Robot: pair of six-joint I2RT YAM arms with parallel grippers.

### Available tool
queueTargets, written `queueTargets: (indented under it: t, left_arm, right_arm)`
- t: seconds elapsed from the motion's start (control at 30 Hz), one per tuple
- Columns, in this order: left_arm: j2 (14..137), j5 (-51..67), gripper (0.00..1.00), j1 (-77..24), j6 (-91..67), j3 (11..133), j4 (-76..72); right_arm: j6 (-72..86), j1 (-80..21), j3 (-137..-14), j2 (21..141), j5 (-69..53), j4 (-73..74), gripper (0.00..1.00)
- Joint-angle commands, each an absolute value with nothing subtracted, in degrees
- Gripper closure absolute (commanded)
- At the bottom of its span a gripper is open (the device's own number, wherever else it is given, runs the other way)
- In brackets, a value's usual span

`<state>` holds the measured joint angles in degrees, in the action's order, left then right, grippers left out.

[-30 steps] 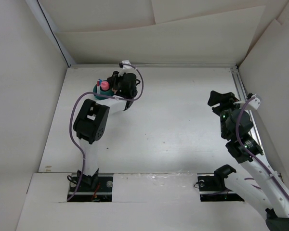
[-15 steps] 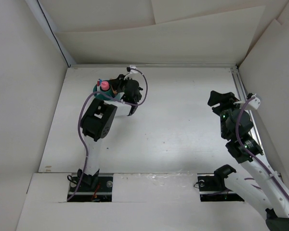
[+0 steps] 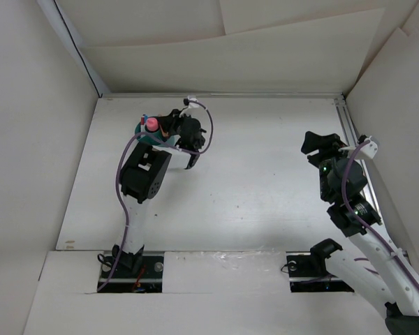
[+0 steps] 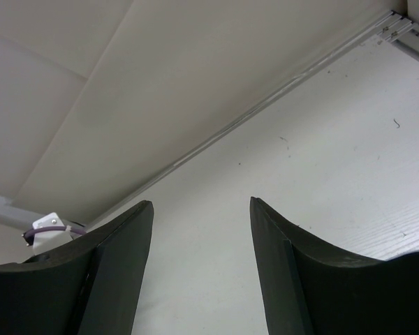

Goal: Sort the stationery into containers
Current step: Place the pen in the storage box.

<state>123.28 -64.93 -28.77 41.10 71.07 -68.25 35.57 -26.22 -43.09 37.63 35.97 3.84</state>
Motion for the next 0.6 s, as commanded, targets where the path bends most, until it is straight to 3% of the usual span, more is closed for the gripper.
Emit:
queueTargets:
  t: [0.0,0.4,0.57]
  left_arm:
    - [123.2,-66.3,0.8,-28.7,41.5,71.2,-72.6]
    - [122.1,-66.8,0.54,-28.7,41.5,71.7,-73.1]
    - [118.0,-66.8,0.48,-28.7,39.0,72.8,-69.4]
  right_arm:
    - [34.9,-25.8,-43.8,37.4,35.5,1.1,0.37]
    - [34.9,-25.8,-44.3,38.0,35.0,1.1,0.37]
    - [34.9,-25.8,-44.3,38.0,35.0,1.1,0.37]
